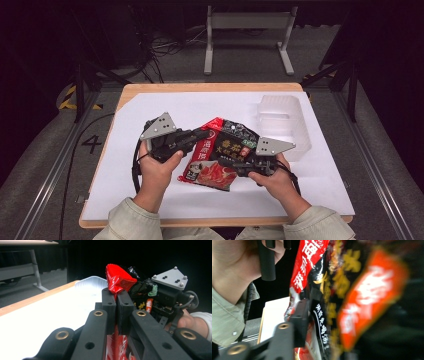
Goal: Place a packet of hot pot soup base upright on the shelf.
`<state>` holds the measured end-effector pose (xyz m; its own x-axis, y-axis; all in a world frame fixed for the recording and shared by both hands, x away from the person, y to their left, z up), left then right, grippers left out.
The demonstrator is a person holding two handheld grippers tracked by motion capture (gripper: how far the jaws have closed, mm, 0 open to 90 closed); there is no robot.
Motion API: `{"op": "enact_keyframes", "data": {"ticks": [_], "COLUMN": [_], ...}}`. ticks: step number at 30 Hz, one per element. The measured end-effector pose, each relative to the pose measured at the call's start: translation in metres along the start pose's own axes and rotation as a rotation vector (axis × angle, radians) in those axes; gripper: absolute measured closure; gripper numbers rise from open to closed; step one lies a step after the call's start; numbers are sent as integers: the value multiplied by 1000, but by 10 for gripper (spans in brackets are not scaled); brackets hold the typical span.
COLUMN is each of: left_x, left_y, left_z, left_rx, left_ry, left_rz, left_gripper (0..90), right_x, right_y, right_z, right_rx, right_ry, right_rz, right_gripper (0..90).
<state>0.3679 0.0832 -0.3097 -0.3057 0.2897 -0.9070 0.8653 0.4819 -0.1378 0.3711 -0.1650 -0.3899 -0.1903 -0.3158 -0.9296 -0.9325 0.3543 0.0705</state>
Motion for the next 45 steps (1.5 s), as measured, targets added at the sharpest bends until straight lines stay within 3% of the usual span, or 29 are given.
{"op": "enact_keyframes", "data": {"ticks": [3,6,18,24,34,40,45], "left_x": [1,2,3,5,4,7,11], "left_y": [1,1,4,7,9,13,20], "left_z": [0,1,4,3,-3,-10,-12], "left_rx": [6,3,4,30,-19,-60,-91], "left_ry": [9,17,67,75,121,146,153], "left_rz": [-11,-13,-26,-41,4,5,-25], "left_gripper": [863,862,836,805,555,429,345], "right_x": [0,0,1,1,-5,-13,-29], "right_y": [0,1,-3,-4,-9,-15,-23], "right_z": [-2,-3,-5,-7,-17,-23,-32], "right_rx": [-5,13,7,12,31,44,79], "right_ry": [13,31,53,64,75,71,85], "right_rz": [-4,-6,43,46,42,38,12], "right_gripper": [735,769,840,842,842,842,841]}}
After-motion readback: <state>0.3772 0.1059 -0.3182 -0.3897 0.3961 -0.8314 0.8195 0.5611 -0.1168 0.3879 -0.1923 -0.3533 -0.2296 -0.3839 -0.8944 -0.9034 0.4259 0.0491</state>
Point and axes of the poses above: each handheld gripper's, and its own axes: z roughly forward along the jaws, x roughly out of its underside, y roughly to its left, the point moved 2 cm from there along z, roughly forward along the jaws, and after that the axes turned 11 degrees about y, right-handed, at the moved point
